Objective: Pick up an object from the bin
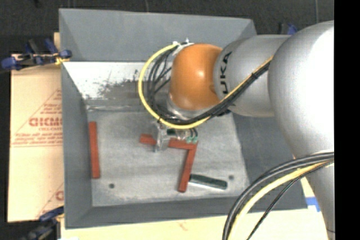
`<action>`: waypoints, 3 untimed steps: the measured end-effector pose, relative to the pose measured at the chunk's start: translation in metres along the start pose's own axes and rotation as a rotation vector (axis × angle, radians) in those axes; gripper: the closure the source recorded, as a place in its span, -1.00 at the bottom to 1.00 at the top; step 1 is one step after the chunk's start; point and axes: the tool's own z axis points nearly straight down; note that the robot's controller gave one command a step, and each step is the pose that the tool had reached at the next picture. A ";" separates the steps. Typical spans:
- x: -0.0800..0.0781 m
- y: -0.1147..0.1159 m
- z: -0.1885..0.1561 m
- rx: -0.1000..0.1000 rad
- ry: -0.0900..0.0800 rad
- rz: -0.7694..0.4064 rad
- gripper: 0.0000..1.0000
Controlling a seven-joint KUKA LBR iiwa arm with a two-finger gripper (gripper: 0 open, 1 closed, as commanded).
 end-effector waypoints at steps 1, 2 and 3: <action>0.002 0.002 -0.042 0.003 0.012 -0.002 1.00; -0.002 0.015 -0.080 0.003 0.013 -0.004 1.00; -0.005 0.009 -0.136 0.004 0.016 -0.034 1.00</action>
Offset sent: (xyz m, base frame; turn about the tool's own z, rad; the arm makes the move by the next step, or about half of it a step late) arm -0.0004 0.0212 0.0892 -0.0025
